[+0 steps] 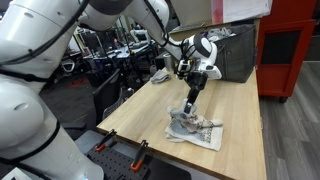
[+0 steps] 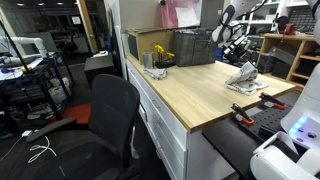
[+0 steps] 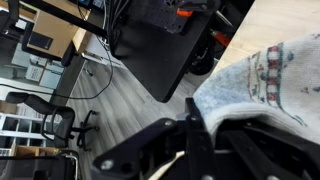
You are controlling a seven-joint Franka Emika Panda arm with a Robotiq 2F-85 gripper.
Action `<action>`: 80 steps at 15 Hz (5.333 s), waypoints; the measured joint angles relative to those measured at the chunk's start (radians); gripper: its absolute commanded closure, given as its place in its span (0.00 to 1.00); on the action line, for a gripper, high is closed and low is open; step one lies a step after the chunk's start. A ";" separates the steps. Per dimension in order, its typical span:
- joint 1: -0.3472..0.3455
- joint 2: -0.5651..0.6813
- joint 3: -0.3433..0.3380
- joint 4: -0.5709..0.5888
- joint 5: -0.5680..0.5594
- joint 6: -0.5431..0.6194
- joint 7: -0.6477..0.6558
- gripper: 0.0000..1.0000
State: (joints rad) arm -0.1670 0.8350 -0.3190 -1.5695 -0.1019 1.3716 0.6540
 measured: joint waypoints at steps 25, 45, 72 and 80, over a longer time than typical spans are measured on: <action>-0.012 -0.534 -0.026 -0.645 0.126 0.767 0.275 0.00; 0.037 -0.211 0.105 -0.479 0.163 1.016 -0.111 0.00; 0.050 -0.052 0.096 -0.313 0.247 0.520 -0.075 0.95; 0.092 -0.151 0.062 -0.285 0.192 0.526 -0.074 0.97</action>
State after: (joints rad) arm -0.0753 0.6843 -0.2567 -1.8541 0.0901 1.8978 0.5795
